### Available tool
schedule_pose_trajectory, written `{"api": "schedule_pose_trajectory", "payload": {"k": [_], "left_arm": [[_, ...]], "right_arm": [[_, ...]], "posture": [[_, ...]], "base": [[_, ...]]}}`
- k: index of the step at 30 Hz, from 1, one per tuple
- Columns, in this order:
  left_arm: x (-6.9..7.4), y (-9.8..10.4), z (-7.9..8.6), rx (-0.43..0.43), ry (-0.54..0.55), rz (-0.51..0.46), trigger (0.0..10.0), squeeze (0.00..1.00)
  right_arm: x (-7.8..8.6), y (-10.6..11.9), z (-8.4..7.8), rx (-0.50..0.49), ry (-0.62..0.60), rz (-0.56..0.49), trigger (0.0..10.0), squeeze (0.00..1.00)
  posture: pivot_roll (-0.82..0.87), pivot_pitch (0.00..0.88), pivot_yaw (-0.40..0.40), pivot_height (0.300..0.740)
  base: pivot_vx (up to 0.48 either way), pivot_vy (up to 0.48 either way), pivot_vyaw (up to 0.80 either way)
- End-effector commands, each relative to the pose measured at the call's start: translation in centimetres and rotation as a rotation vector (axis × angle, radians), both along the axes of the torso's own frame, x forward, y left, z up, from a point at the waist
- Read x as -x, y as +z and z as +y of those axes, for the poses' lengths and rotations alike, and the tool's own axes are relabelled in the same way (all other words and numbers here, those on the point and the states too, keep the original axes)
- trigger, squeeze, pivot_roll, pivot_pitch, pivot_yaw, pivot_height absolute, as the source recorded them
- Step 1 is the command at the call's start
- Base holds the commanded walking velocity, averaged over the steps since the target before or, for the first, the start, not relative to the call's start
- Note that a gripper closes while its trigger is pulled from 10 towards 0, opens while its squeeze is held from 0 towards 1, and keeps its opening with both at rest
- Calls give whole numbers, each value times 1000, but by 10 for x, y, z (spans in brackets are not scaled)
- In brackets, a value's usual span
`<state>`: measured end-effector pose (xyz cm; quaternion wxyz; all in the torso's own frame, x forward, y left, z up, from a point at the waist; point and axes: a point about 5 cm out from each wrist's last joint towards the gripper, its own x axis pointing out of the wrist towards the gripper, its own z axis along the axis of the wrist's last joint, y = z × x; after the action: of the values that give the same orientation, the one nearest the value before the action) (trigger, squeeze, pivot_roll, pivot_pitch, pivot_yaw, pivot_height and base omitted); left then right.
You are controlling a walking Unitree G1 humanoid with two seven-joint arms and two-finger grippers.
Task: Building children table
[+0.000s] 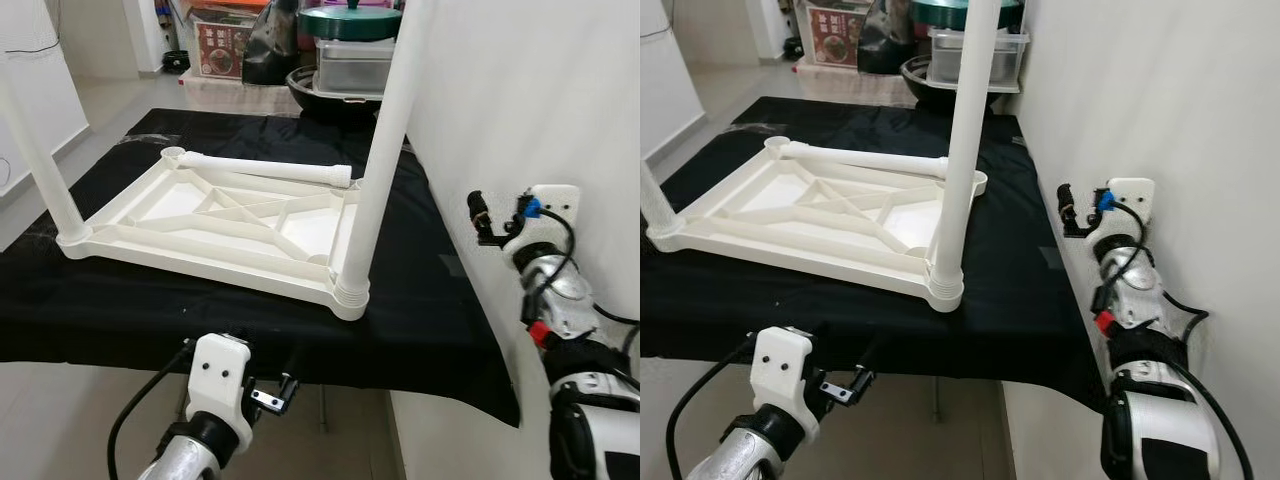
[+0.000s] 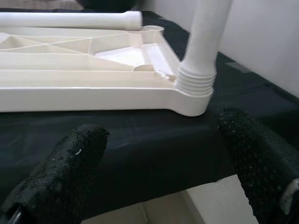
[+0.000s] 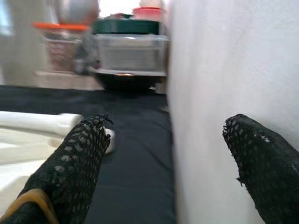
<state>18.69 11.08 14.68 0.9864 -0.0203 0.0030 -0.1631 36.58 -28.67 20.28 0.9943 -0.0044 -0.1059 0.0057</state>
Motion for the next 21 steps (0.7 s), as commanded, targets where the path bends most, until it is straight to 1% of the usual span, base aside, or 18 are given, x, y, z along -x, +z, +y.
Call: {"api": "schedule_pose_trajectory", "payload": {"k": [1, 2, 3, 4, 7, 8, 11, 12, 15, 16, 19, 20, 21], "left_arm": [[1, -3, 0, -2, -11, 11, 10000, 0], [2, -4, 0, -1, -11, 10, 10000, 0], [2, -4, 0, 0, -12, 10, 10000, 0], [2, -4, 0, 0, -12, 10, 10000, 0], [3, -3, 0, 0, -16, 10, 10000, 0], [3, -3, -1, 0, -16, 9, 10000, 0], [4, -3, -1, -2, -15, 9, 10000, 0], [4, -3, -1, -2, -16, 9, 10000, 0], [4, -3, -1, -2, -16, 9, 10000, 0], [4, -3, -1, -2, -15, 9, 10000, 0], [4, -3, -1, -2, -16, 10, 10000, 0], [5, -3, -1, -2, -16, 12, 10000, 0], [5, -3, -1, -3, -16, 12, 10000, 0]], "right_arm": [[7, -12, -6, -54, 98, 46, 10000, 0], [8, -13, -6, -64, 132, 54, 10000, 0], [11, -19, -3, -72, 219, 84, 10000, 0], [11, -19, -3, -72, 219, 84, 10000, 0], [23, -36, 3, -60, 451, 180, 10000, 0], [24, -36, 3, -60, 459, 182, 10000, 0], [32, -43, 5, -43, 587, 232, 10000, 0], [33, -45, 5, -38, 609, 243, 10000, 0], [33, -43, 4, -37, 601, 223, 10000, 0], [31, -41, 5, -43, 600, 210, 10000, 1000], [30, -39, 8, -64, 612, 194, 10000, 1000], [29, -36, 17, -43, 661, 173, 10000, 1000], [28, -34, 21, -37, 674, 161, 10000, 1000]], "posture": [[86, 87, -60, 740], [86, 87, -60, 740], [85, 92, -58, 740], [85, 92, -58, 740], [84, 95, -57, 740], [84, 95, -57, 740], [88, 102, -56, 740], [88, 102, -56, 740], [90, 104, -59, 740], [87, 106, -58, 740], [87, 106, -58, 740], [89, 106, -58, 740], [89, 106, -56, 740]], "base": [[0, 0, 0], [0, 0, 0], [0, 0, 0], [0, 0, 0], [0, 0, 0], [0, 0, 0], [0, 0, 0], [0, 0, 0], [0, 0, 0], [0, 0, 0], [0, 0, 0], [0, 0, 0], [0, 0, 0]]}}
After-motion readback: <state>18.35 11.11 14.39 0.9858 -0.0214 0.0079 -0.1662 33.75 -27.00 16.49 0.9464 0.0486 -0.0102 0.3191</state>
